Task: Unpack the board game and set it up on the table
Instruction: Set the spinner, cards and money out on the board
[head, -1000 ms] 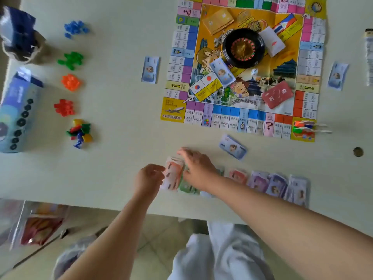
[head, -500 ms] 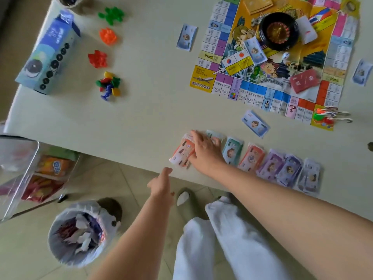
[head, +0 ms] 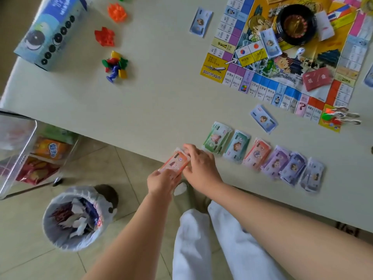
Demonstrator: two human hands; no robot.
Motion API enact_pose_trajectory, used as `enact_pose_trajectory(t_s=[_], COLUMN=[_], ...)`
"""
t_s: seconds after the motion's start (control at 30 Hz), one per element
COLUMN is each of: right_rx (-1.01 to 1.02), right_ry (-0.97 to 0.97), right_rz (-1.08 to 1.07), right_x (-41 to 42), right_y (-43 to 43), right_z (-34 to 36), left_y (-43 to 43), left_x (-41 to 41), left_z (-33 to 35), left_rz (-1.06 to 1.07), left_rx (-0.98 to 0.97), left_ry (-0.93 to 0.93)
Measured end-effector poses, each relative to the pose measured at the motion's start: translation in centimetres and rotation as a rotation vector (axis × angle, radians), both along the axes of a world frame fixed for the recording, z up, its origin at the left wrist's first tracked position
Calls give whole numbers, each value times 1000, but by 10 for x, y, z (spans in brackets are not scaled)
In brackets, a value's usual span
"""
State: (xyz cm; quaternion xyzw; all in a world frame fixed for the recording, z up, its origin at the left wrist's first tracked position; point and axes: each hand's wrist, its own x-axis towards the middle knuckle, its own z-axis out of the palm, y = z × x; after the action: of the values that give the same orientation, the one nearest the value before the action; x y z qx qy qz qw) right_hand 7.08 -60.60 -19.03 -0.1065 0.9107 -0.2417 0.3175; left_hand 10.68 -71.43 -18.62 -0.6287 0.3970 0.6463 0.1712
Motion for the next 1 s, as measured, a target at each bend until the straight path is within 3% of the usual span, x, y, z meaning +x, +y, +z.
enact_pose_trajectory(t_s=[0.17,0.37,0.67,0.9,1.0], right_rx=[-160,-271,-232,-192,-239], right_ry=[-176,42,77,80,4], right_rz=[-214,-289,-186,-188,-336], right_x=[-25,-72,-81,-89,-97], right_y=[-3,-2,8,-2,0], right_z=[2,1,-26,-32,-24], left_y=[-20,-25,-17,-18,-14], left_x=[7,-43,-56,-69,-74], left_z=[7,3,-19,-24,-17], left_rz=[-328,-537,-723,-696,-558], left_rx=[-325,-529,-648,-657,-615], left_ry=[230,448,399,329,302])
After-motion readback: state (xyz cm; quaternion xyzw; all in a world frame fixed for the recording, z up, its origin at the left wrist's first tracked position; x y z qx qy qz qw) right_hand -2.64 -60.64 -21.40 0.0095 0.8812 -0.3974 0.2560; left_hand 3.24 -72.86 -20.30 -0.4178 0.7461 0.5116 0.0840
